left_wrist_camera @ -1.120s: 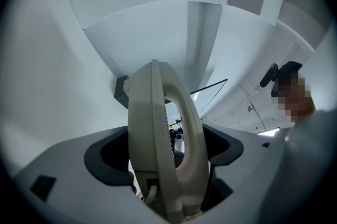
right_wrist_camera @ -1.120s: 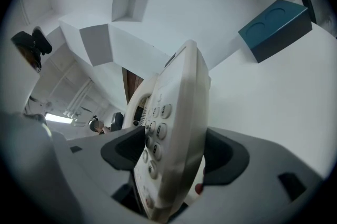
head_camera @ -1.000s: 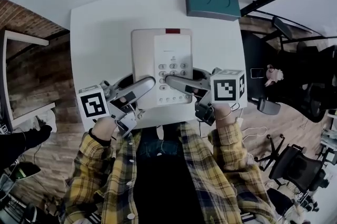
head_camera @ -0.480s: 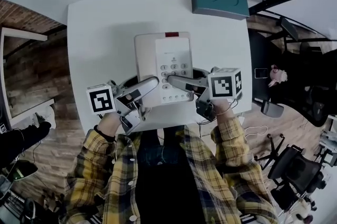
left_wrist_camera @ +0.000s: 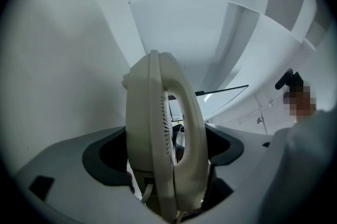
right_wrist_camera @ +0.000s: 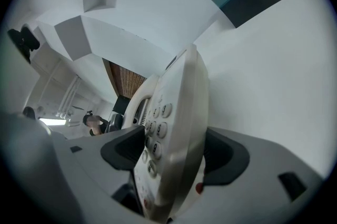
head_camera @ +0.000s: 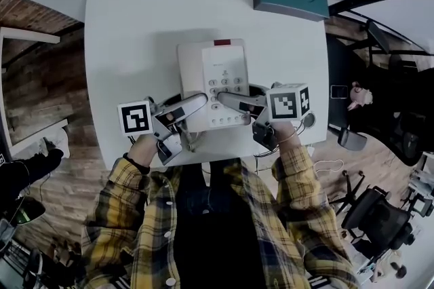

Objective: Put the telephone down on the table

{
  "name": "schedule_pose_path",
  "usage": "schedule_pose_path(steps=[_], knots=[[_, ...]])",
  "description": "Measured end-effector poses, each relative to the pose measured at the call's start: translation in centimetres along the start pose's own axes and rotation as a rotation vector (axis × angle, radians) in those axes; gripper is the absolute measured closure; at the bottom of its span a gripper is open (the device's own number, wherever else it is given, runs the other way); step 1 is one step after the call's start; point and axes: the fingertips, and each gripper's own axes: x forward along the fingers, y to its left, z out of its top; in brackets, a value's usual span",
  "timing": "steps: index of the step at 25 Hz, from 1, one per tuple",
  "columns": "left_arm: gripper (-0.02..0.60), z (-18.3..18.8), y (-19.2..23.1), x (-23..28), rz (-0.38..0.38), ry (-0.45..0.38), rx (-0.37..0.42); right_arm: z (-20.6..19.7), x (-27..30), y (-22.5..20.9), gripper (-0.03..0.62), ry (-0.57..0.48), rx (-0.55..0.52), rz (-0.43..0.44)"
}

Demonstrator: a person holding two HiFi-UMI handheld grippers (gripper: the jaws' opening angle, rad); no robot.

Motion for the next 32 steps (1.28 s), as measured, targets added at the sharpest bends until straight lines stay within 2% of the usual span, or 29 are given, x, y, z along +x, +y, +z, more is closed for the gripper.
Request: schedule_pose_path(steps=[11,19,28,32], knots=[[0.183,0.1,2.1,2.1,0.022,0.061,-0.002,0.5,0.0,-2.6,0.289,0.002,0.027,-0.018],[0.175,0.5,2.6,2.6,0.051,0.076,0.008,0.9,0.3,-3.2,0.289,0.002,0.034,-0.024],[0.169,0.9,2.8,3.1,0.052,0.077,0.044,1.7,0.5,-3.8,0.29,-0.013,0.04,-0.025],[0.164,1.1,3.2,3.2,0.085,0.09,0.056,2.0,0.5,-4.1,0.29,-0.028,0.052,-0.027]])
